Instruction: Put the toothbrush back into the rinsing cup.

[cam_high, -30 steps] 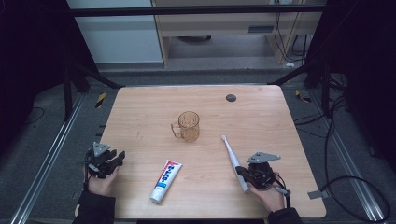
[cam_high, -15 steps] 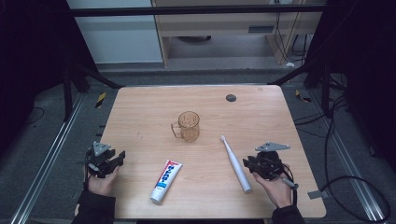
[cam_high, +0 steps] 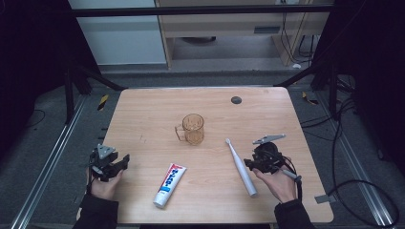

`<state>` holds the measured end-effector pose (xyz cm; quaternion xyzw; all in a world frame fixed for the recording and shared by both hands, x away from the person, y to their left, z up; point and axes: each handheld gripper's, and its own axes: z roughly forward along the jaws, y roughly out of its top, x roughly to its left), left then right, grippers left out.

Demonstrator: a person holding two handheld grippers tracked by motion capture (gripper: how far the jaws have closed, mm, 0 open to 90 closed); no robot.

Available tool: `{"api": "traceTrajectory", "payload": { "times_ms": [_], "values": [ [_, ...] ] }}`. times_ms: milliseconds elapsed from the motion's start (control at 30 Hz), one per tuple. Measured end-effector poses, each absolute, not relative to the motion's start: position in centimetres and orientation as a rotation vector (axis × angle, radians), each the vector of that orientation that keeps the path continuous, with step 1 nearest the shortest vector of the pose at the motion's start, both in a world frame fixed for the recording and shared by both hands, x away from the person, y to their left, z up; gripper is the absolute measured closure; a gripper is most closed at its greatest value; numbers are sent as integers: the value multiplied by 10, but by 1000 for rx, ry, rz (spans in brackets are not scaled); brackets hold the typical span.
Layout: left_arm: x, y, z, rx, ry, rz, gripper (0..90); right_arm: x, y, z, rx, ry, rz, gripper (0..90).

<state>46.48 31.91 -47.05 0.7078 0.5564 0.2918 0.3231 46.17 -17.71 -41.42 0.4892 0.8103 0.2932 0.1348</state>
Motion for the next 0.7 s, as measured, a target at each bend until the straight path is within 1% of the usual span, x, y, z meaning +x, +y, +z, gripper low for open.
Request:
{"api": "traceTrajectory", "payload": {
  "times_ms": [333,700],
  "values": [
    [466,317,-471,1875,1450,770,487,474,-165,-414,1431,2401,772,562],
    [466,317,-471,1881,1449,768,480,486,-156,-425,1464,2463,655,571]
  ]
}}
